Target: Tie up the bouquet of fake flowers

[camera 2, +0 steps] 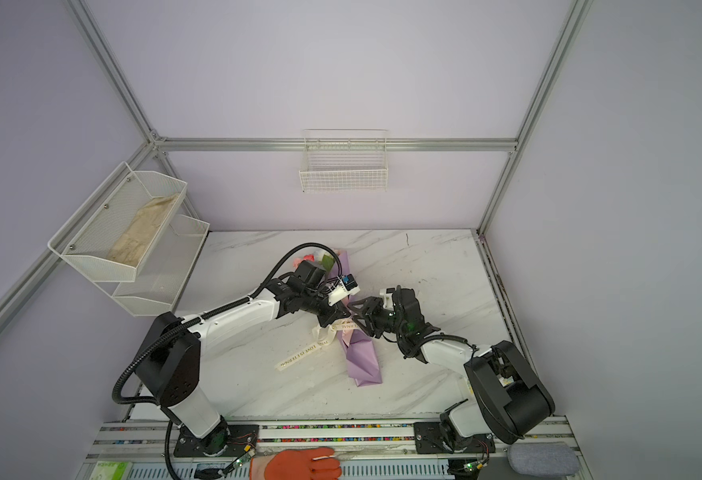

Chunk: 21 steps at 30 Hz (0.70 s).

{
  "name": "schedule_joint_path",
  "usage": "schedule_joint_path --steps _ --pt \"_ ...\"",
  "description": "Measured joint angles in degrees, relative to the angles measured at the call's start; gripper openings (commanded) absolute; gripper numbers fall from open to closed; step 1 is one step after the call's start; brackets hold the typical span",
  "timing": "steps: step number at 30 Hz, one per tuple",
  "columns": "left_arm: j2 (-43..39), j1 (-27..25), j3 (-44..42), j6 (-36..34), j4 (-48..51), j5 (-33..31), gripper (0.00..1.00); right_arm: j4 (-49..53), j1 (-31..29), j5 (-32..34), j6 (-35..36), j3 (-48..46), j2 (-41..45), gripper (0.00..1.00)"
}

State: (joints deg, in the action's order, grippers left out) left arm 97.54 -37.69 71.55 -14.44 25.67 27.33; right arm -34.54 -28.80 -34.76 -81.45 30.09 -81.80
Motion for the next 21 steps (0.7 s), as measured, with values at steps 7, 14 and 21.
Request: schedule_joint_path --steps 7,14,21 --pt "-0.02 -0.04 -1.01 0.00 -0.57 0.63 0.02 -2.34 0.00 1.09 -0.66 -0.09 -1.66 0.28" --pt "-0.04 -0.26 -1.16 -0.02 -0.70 0.83 0.06 -1.81 0.02 1.97 0.74 -0.11 -1.20 0.02" --pt "-1.73 0.02 -1.77 1.57 -1.09 0.81 0.36 1.68 0.02 2.25 3.56 -0.13 0.66 0.00"
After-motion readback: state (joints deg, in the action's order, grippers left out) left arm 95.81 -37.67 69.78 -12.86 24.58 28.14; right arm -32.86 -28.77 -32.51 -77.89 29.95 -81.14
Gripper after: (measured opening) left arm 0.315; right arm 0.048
